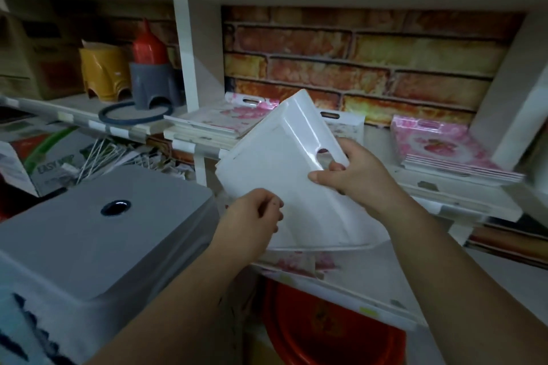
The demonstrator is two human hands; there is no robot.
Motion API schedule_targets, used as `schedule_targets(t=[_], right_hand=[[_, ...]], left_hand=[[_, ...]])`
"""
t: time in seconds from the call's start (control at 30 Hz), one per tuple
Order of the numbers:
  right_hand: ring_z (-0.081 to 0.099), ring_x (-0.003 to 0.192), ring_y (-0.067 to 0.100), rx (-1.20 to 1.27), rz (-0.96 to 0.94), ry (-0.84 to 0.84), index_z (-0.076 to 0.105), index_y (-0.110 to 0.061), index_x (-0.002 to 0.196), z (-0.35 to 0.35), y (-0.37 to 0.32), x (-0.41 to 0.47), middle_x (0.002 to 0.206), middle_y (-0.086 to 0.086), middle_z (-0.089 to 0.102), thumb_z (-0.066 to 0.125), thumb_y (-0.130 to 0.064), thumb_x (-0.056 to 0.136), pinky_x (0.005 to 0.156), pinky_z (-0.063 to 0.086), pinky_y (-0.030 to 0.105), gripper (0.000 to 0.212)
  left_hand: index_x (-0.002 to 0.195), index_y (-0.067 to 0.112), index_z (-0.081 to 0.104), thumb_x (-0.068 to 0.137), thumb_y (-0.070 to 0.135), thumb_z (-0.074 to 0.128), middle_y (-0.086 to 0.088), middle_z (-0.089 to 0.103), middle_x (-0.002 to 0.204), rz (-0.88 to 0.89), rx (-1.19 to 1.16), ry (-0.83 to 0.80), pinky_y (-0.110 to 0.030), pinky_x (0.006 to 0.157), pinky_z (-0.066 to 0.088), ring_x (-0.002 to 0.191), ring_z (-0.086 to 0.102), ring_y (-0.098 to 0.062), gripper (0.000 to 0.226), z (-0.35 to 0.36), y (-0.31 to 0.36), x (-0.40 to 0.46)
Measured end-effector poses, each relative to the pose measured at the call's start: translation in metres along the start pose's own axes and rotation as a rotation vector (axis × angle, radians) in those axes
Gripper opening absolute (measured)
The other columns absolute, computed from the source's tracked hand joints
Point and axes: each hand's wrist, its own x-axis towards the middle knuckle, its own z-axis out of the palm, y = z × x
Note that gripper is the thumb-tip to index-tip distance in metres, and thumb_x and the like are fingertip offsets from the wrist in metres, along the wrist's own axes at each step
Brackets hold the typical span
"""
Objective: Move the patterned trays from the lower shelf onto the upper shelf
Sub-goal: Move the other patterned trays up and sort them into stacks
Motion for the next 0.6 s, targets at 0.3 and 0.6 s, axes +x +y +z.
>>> schedule_targets(t=[0.3,0.6], right_hand=[[0.052,0.055,0.005,0.204,-0.181,0.085,0.064,-0.032,0.112,-0.021,-0.041,-0.015,0.054,-0.015,0.047,0.083,-0.018,0.074,0.056,0.048,0.019,0.045],[0.059,0.077,-0.019,-0.2,-0.467,0.157,0.051,-0.07,0.097,0.016,-0.061,-0.016,0.082,-0.04,0.062,0.082,-0.025,0.074,0.058,0.044,0.001,0.059]], left_hand=[[0.083,0.034,0.062,0.095,0.03,0.047,0.018,0.07,0.078,0.076,0.011,0.032,-0.027,0.054,0.054,0.062,0.066,-0.002,0.02,-0.025,0.017,-0.008],[0.084,0.038,0.064,0.09,0.034,0.056,0.01,0.072,0.081,0.09,-0.166,0.023,-0.041,0.063,0.059,0.07,0.07,-0.012,0.011,-0.026,0.022,0.003]])
